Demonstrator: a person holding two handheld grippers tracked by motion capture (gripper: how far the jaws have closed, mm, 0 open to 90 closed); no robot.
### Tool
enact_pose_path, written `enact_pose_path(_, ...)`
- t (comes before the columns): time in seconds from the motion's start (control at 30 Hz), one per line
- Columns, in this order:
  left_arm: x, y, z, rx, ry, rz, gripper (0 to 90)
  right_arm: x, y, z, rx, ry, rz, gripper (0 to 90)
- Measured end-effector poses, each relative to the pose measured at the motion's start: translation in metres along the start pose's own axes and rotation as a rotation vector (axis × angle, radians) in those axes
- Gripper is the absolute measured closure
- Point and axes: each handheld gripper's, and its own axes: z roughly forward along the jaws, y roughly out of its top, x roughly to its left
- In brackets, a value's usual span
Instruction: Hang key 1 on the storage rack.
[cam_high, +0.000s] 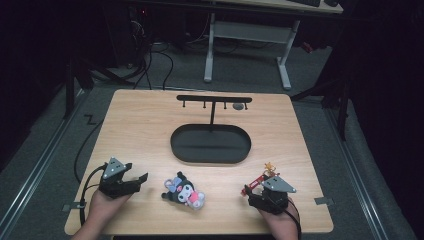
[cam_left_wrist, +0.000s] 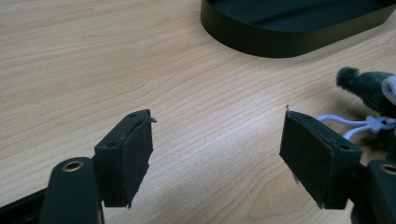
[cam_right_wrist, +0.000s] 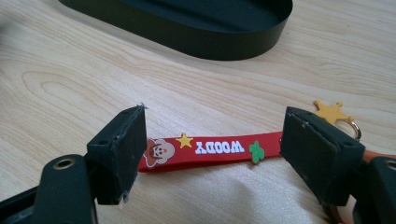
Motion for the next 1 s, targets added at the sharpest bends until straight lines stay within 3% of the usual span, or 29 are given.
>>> enact_pose_path(0.4,-0.003,0.0,0.001,-0.009,-0.002,0.033,25.5,-0.003,0.0,-0.001,0.023,0.01,0.011,23.1)
enact_pose_path(0.7,-0.01,0.0,0.007,0.014,0.019,0.069,24.8,0.0,0.002,-0.001,0.031,0.024,-0.03,22.0)
enact_pose_path(0.93,-0.017,0.005,0.013,0.032,0.015,0.145,24.7,-0.001,0.004,-0.002,0.048,0.041,-0.004,19.7)
enact_pose_path(1.0,-0.02,0.005,0.013,0.026,0.016,0.171,25.0,-0.001,0.006,-0.002,0.05,0.037,-0.019,19.8)
